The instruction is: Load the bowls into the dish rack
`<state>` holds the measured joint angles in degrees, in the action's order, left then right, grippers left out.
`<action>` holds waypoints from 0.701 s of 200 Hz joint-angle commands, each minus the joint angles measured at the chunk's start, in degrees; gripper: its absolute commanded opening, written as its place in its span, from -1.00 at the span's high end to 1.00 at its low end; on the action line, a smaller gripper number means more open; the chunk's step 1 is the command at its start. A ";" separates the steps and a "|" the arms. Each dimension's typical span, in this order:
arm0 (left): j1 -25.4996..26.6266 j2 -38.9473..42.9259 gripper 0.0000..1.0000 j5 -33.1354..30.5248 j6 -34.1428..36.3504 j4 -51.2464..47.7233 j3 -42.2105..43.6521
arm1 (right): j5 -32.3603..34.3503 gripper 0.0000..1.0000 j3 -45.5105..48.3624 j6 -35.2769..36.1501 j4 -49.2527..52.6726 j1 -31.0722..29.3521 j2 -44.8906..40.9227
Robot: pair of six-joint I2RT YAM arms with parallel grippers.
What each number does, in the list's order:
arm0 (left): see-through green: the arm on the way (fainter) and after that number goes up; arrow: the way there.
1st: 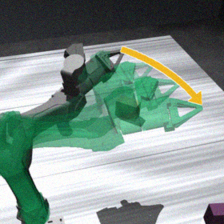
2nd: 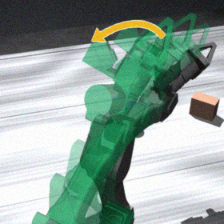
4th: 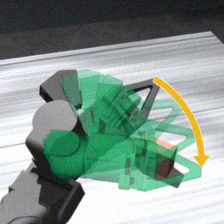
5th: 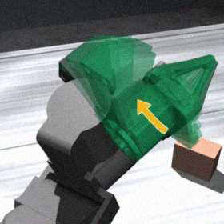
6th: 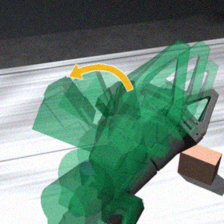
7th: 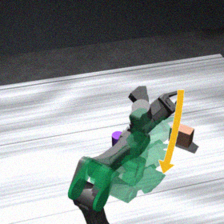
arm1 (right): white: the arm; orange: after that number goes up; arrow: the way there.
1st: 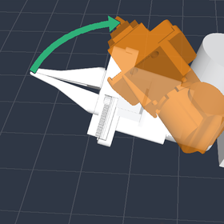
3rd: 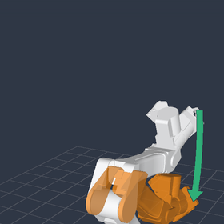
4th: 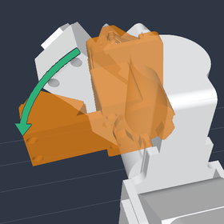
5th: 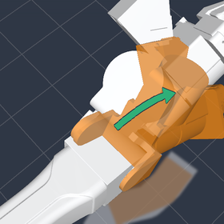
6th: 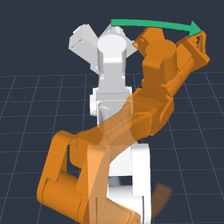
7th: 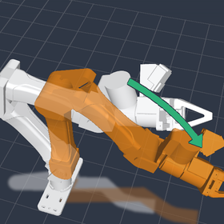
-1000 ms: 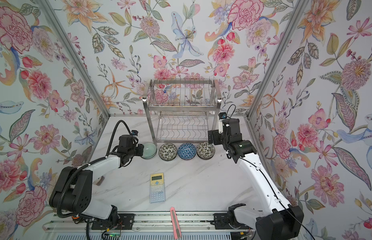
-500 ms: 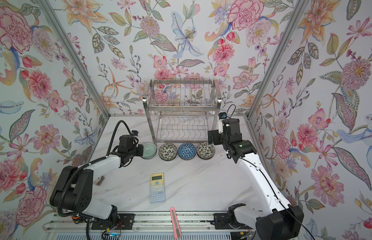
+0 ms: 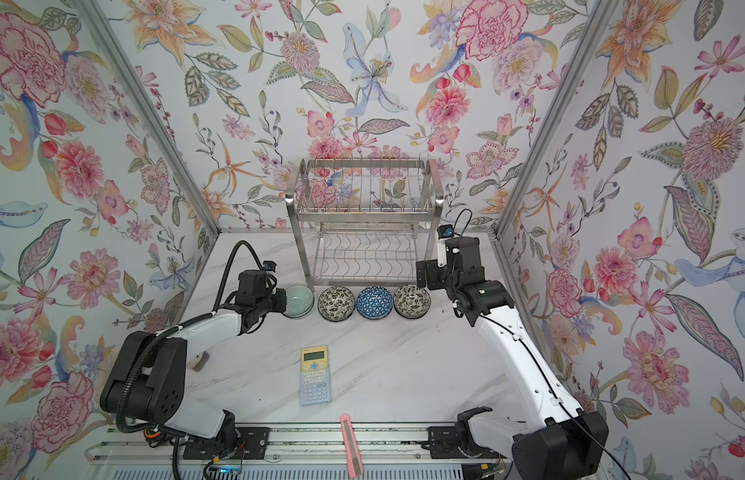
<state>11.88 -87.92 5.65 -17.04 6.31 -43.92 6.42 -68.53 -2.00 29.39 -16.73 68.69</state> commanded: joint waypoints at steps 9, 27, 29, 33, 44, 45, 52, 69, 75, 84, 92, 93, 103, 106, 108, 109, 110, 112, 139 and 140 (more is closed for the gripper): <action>-0.75 0.48 0.70 0.43 -0.02 0.50 0.15 | -0.17 -0.98 0.66 -0.97 0.13 0.17 -0.18; -0.72 0.98 0.78 0.04 0.15 0.05 0.07 | -0.11 -0.98 0.62 -0.92 0.13 0.12 -0.14; -0.76 1.06 0.78 0.06 0.16 0.03 0.06 | -0.11 -0.98 0.64 -0.97 0.14 0.16 -0.16; -0.72 1.23 0.80 0.06 0.16 0.00 0.06 | -0.20 -0.98 0.61 -0.99 0.13 0.13 -0.21; -0.72 1.68 0.89 -0.02 0.20 -0.24 0.06 | -0.26 -0.98 0.65 -0.98 0.14 0.10 -0.35; -0.72 1.69 0.90 -0.02 0.14 -0.28 0.06 | -0.26 -0.98 0.66 -0.98 0.14 0.11 -0.37; -0.72 1.94 0.95 0.02 0.18 -0.38 0.06 | -0.20 -0.99 0.62 -1.02 0.13 0.09 -0.39; -0.72 2.66 1.00 -0.05 0.25 -0.81 -0.02 | -0.22 -0.98 0.66 -1.08 0.14 0.12 -0.56; -0.72 2.87 1.00 -0.03 0.33 -0.92 -0.11 | -0.26 -0.98 0.73 -1.08 0.14 0.07 -0.56; -0.67 3.29 1.00 -0.11 0.42 -1.08 -0.18 | -0.26 -0.98 0.68 -1.08 0.10 0.11 -0.66; -0.74 3.60 1.00 -0.11 0.43 -1.29 -0.20 | -0.26 -0.99 0.76 -1.08 0.11 0.07 -0.76; -0.77 3.66 1.00 -0.11 0.43 -1.29 -0.20 | -0.26 -0.98 0.77 -1.08 0.13 0.09 -0.75; -0.76 4.13 1.00 -0.20 0.43 -1.55 -0.29 | -0.26 -0.98 0.81 -1.01 0.14 0.13 -0.84; -0.76 4.29 1.00 -0.20 0.43 -1.62 -0.29 | -0.26 -0.98 0.84 -1.11 0.12 0.04 -0.99; -0.70 4.37 1.00 -0.20 0.43 -1.60 -0.29 | -0.26 -0.98 0.85 -1.15 0.12 0.04 -1.00; -0.71 4.40 1.00 -0.20 0.43 -1.62 -0.29 | -0.26 -0.98 0.81 -1.11 0.09 0.08 -1.01; -0.71 4.45 1.00 -0.20 0.43 -1.64 -0.29 | -0.22 -0.98 0.83 -1.09 0.12 0.05 -1.01; -0.74 4.54 1.00 -0.20 0.43 -1.64 -0.29 | -0.25 -0.98 0.81 -1.10 0.12 0.04 -1.05; -0.72 5.69 1.00 -0.07 0.43 -1.95 -0.42 | -0.26 -0.98 0.94 -1.16 0.12 0.03 -1.22; -0.76 5.72 1.00 -0.05 0.43 -1.93 -0.44 | -0.26 -0.98 0.94 -1.12 0.13 0.03 -1.25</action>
<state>11.51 -84.29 5.63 -16.99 5.93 -43.92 6.42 -68.51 -2.04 29.39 -16.73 68.66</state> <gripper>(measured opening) 0.047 0.992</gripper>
